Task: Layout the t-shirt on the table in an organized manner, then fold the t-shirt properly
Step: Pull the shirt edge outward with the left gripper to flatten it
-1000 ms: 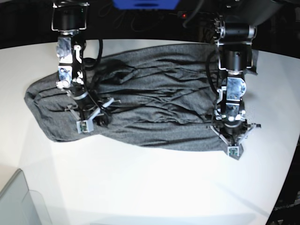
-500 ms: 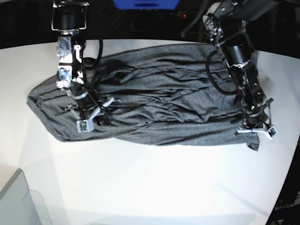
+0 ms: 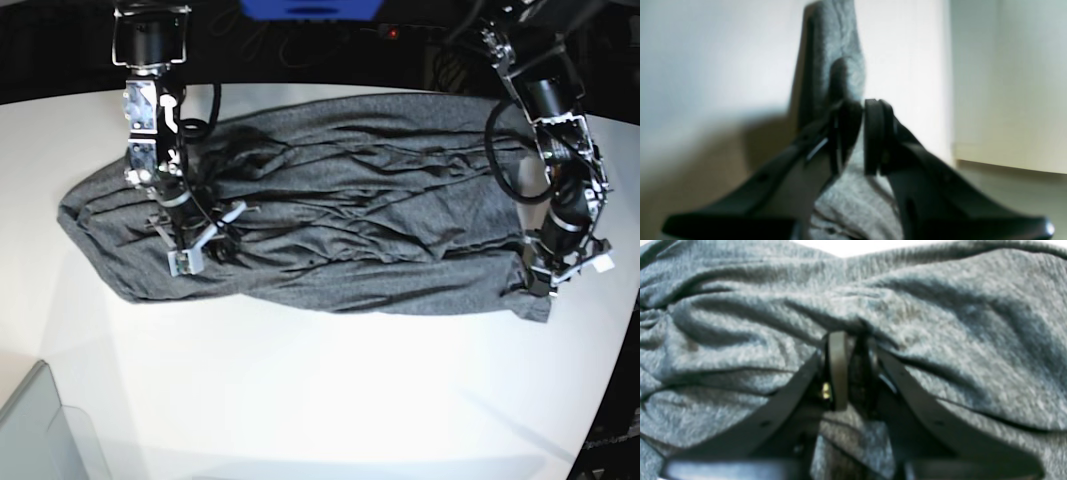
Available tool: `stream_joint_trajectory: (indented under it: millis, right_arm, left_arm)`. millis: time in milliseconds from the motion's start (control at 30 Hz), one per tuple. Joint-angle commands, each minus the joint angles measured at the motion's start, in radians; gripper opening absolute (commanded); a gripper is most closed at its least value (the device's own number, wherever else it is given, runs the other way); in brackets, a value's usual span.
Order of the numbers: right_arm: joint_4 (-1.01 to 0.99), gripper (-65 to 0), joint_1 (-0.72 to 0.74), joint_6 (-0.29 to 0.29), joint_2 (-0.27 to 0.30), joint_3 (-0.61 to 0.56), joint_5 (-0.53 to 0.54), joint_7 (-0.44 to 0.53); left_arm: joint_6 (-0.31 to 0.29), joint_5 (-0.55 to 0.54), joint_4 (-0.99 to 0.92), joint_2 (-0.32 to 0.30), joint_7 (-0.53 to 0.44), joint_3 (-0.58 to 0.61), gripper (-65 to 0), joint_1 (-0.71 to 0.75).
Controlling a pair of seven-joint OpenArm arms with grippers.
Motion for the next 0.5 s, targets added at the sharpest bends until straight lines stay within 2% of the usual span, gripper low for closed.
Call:
stream_joint_trajectory:
  millis: [0, 100, 200, 467]
  right_arm:
    - [0.007, -58.1, 0.015, 0.01, 0.002, 0.0, 0.008, 0.011]
    - [0.007, -58.1, 0.015, 0.01, 0.002, 0.0, 0.008, 0.011]
    - [0.007, -58.1, 0.015, 0.01, 0.002, 0.0, 0.008, 0.011]
    - [0.015, -58.1, 0.015, 0.01, 0.002, 0.007, 0.008, 0.011]
  left_arm:
    - [-0.016, -0.065, 0.018, -0.02, -0.011, -0.002, -54.4, -0.002]
    - [-0.016, -0.183, 0.018, -0.033, -0.02, -0.002, -54.3, 0.036]
    - [-0.016, -0.257, 0.023, -0.051, -0.022, -0.017, -54.3, 0.079]
    - [-0.016, -0.255, 0.028, -0.059, -0.011, -0.134, -54.2, 0.168]
